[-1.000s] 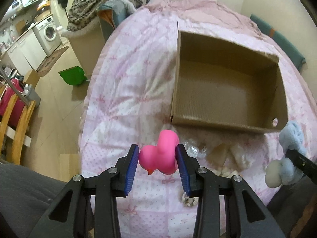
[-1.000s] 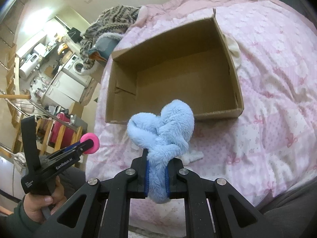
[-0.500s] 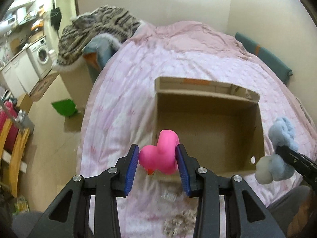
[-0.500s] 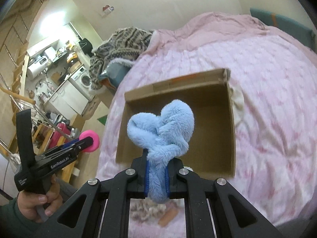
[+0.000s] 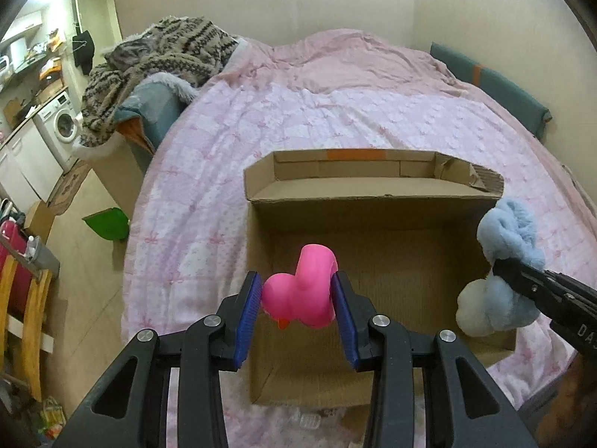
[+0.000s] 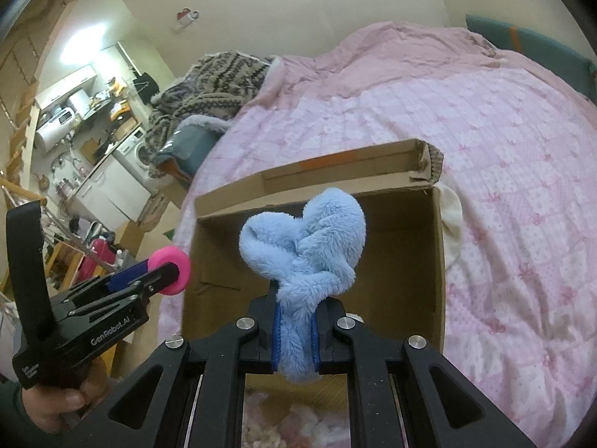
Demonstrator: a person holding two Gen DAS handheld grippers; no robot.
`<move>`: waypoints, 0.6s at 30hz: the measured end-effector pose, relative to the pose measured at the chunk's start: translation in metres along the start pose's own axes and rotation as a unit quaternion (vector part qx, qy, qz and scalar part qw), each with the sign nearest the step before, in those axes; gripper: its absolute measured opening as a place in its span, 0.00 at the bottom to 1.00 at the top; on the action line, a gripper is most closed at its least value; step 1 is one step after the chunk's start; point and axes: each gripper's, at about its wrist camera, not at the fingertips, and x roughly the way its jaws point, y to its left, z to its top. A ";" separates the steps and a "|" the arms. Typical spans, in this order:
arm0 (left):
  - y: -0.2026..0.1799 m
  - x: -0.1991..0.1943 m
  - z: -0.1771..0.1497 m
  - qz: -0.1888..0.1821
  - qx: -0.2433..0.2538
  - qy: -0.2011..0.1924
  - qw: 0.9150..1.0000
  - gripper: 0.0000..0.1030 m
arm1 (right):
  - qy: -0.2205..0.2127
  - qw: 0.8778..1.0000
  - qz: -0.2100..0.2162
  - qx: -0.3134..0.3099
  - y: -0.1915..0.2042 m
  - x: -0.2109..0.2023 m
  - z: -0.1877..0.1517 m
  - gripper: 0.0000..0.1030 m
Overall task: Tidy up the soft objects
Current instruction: 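Carry the duck with the left tool and scrunchie with the right tool into the box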
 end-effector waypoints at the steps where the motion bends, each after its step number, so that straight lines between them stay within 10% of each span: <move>1: -0.001 0.005 -0.001 -0.001 0.001 0.002 1.000 0.34 | 0.001 1.000 -0.004 0.003 -0.003 0.004 0.000 0.12; 18: -0.005 0.062 -0.028 -0.025 -0.011 0.037 0.999 0.35 | 0.090 0.995 -0.041 -0.009 -0.015 0.067 -0.031 0.13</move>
